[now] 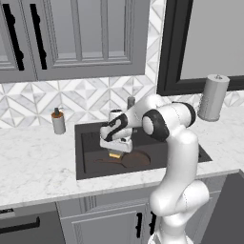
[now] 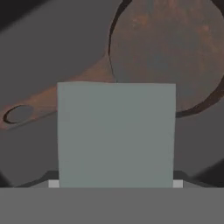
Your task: Pick the pan and sponge and place them into the sink. Then turn on the water.
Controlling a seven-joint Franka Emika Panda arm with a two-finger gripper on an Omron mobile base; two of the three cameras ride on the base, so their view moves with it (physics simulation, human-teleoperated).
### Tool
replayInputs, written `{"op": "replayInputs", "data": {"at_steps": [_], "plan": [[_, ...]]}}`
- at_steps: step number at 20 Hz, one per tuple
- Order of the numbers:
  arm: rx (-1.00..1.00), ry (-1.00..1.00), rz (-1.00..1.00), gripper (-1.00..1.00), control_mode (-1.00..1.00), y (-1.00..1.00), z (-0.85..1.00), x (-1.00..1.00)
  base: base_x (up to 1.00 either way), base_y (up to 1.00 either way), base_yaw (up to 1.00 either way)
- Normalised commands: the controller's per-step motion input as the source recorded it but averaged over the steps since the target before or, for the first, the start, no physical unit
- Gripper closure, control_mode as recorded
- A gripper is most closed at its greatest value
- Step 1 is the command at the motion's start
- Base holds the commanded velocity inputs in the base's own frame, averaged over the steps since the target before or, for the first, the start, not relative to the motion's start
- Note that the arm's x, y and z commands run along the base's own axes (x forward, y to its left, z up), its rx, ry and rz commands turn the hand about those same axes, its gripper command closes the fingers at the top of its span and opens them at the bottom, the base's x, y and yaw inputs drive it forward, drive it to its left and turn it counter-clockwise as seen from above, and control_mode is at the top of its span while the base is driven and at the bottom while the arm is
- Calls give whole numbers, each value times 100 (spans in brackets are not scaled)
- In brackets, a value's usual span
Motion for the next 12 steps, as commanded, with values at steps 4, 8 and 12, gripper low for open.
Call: {"op": "replayInputs", "data": {"at_steps": [4, 8, 12], "plan": [[0, 0, 0, 100, -100, -1, -67, 40, 0, 0, 0], [0, 0, 0, 100, -100, 0, -41, 64, 0, 0, 0], [0, 0, 0, 100, -100, 1, -27, 51, 0, 0, 0]]}}
